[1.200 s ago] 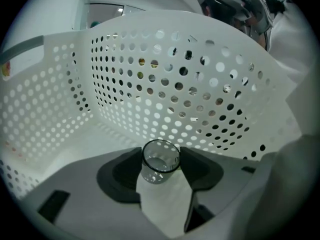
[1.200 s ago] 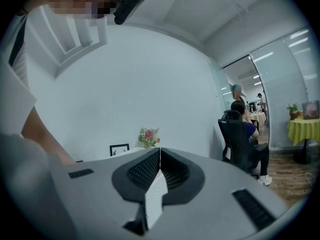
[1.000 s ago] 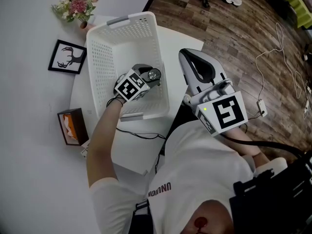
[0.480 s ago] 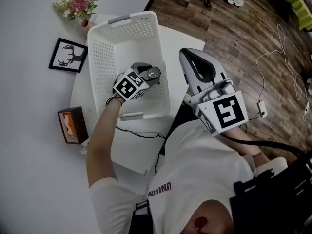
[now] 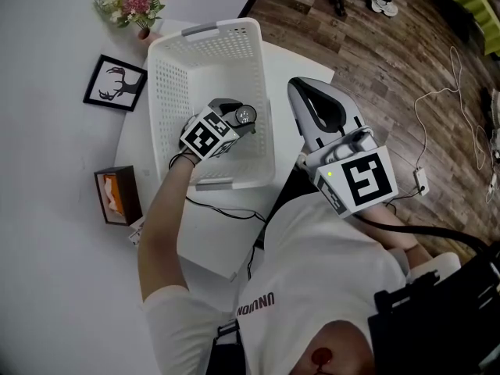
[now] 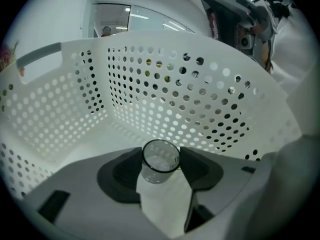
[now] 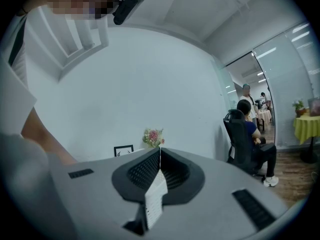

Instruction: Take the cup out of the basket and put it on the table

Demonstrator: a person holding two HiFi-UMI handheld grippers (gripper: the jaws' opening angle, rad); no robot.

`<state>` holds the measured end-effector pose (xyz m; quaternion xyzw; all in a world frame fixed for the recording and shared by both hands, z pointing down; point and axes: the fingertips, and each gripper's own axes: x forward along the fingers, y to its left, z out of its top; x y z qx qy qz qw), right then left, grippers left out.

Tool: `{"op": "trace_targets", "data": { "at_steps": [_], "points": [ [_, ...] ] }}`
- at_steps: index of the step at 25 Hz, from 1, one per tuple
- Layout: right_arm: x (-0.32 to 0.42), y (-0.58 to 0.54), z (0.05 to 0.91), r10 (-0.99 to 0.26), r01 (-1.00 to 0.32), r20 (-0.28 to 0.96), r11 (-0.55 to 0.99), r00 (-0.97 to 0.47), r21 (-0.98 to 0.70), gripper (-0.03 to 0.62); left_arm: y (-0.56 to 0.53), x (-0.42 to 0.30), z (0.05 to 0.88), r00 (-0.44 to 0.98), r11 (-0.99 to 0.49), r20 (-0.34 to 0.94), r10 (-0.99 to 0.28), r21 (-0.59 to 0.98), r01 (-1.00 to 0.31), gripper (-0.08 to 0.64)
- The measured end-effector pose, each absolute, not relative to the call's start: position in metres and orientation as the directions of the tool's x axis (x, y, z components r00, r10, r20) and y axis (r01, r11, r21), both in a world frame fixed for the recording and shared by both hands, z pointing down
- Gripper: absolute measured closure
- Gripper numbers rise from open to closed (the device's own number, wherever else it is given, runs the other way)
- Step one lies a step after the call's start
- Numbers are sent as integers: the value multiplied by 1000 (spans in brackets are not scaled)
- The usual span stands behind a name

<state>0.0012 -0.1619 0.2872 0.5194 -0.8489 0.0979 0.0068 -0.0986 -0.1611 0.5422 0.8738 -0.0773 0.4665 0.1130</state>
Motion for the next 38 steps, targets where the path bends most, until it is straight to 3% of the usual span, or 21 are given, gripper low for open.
{"op": "trace_targets", "data": {
  "at_steps": [38],
  "points": [
    [-26, -158, 277, -805, -801, 63, 575, -590, -168, 572, -178, -117, 483, 563, -905, 776, -285, -24, -425, 310]
  ]
}}
